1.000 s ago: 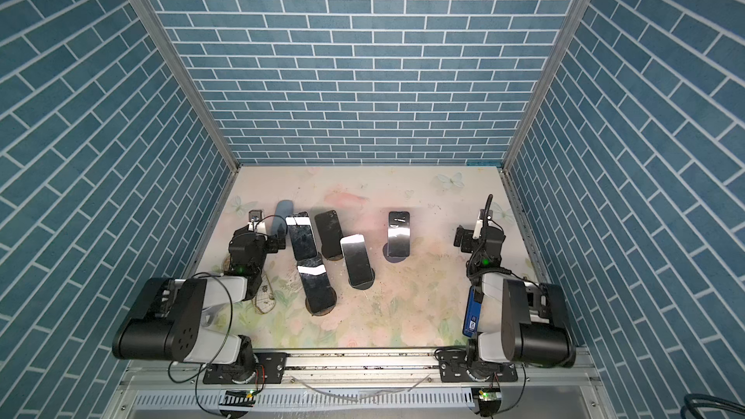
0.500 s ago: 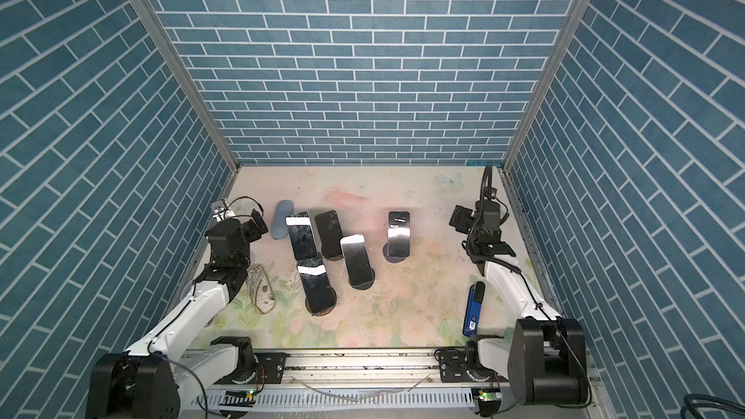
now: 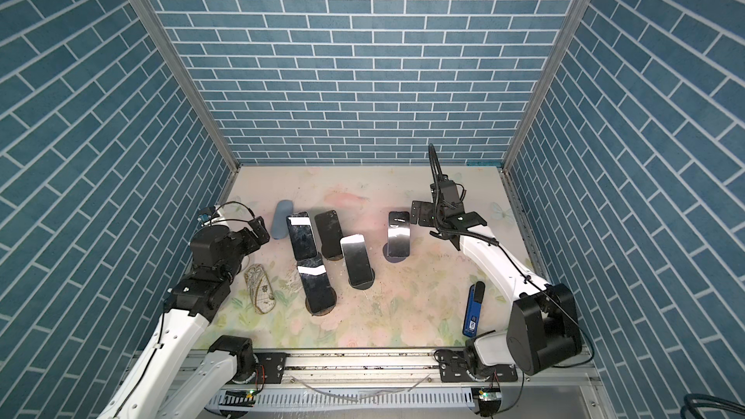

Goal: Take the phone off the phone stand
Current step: 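Reach the right gripper to the purple-cased phone while the left arm moves forward, then close the right gripper on the top edge of the purple-cased phone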

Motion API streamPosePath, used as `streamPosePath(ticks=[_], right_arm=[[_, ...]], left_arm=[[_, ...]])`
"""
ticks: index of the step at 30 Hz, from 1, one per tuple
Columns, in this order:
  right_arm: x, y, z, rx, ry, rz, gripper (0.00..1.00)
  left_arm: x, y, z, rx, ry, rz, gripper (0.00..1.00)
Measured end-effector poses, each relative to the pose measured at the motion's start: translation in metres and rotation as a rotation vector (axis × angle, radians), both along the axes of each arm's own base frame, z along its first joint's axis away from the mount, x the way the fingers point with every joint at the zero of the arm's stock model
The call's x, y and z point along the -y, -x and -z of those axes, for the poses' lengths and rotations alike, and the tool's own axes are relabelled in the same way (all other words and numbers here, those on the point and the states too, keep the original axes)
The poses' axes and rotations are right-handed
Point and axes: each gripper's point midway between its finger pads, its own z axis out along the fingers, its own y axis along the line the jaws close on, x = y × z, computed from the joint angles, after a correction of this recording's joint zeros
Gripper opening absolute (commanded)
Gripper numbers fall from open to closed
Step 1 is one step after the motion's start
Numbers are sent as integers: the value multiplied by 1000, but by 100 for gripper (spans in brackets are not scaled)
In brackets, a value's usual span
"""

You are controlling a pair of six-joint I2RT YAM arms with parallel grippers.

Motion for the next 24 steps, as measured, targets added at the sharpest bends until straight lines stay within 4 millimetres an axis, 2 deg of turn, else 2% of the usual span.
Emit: streamPosePath(ticks=[3,8,15,24], right_arm=[[-15,4,6,-29,3,-42,99],[-37,10,14,-65,9,-92,99],[-60,12,22,-86,21,-142,99],[-79,8,37,-114,42,-147,99]], left_arm=[[20,3,-7,-17,18,96,100],[47,8,-4,-67,34,215,100],[59,8,-2,-79,46,265,100],[74,6,12,-131,40,315,100]])
